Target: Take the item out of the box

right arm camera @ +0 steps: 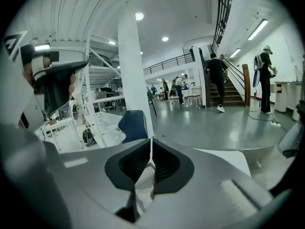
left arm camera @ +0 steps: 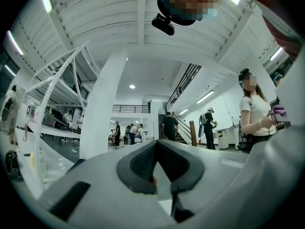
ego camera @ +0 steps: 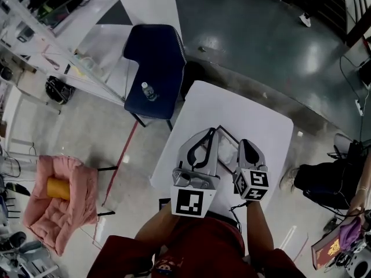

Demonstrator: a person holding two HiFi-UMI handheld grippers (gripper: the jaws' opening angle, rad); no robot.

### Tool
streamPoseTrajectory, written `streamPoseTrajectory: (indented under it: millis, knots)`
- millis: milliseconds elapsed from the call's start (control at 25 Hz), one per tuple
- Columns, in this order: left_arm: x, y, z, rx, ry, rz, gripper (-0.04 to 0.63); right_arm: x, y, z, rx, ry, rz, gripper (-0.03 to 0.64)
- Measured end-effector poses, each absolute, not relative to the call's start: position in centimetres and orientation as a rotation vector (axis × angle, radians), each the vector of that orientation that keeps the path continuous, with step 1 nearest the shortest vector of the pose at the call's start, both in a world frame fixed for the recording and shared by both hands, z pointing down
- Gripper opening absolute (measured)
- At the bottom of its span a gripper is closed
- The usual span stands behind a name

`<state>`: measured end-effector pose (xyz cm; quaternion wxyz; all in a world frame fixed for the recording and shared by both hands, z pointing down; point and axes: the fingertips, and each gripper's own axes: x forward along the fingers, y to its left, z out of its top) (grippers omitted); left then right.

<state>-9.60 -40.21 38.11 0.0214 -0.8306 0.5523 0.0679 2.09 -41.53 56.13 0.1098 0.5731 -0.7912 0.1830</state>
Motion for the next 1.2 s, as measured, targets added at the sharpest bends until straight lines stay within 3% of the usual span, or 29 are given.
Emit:
streamPoseTrajectory:
  millis: [1200]
  knots:
    - [-12.9,-42.8,41.7,-2.662,1.712,0.165,0.003,-0.9,-42.7,75.9,1.215,-1.821,1.102,0.124]
